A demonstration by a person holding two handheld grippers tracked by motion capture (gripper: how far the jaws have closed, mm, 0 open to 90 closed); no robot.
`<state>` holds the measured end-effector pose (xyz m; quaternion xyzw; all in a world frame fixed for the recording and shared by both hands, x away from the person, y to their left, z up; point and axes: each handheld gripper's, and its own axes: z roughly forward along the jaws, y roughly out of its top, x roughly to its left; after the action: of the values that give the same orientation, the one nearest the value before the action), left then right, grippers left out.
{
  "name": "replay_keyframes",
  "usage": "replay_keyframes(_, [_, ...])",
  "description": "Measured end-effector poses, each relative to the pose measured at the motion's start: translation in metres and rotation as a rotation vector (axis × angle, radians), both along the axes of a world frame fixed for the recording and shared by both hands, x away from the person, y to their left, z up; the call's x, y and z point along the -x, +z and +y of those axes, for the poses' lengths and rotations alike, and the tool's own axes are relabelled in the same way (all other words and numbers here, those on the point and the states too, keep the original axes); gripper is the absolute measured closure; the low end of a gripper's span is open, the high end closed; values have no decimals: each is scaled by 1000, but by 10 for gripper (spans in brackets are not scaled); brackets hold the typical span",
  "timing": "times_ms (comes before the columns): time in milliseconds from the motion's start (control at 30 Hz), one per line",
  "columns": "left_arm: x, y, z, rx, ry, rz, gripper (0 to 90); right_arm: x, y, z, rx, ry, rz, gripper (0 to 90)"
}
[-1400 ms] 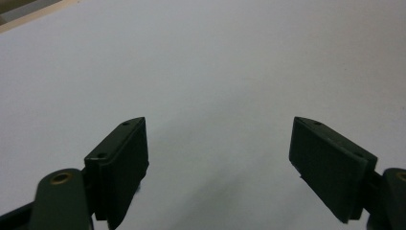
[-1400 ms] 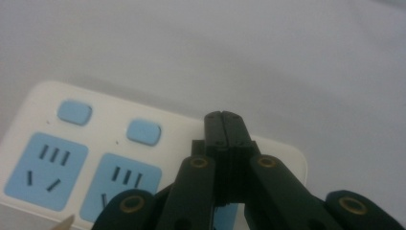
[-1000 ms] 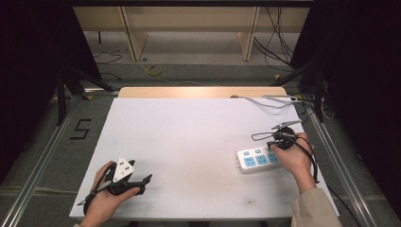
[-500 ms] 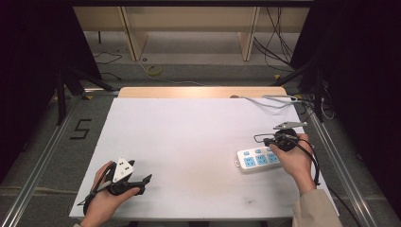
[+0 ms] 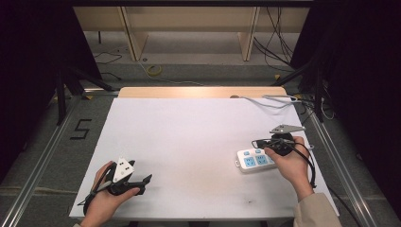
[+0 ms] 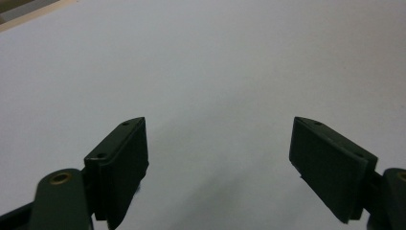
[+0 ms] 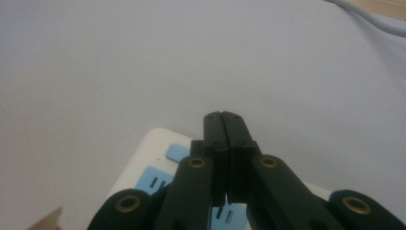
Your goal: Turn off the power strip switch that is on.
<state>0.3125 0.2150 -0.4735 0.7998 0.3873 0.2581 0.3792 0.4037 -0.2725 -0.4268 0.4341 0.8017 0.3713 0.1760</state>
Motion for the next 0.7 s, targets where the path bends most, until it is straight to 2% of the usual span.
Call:
replay_keyframes(433, [0, 0, 0, 1, 1, 1, 208, 10, 3, 16, -29, 74, -50, 864])
replay_keyframes(700, [0, 0, 0, 1, 3, 0, 208, 16, 2, 24, -35, 140, -74, 796])
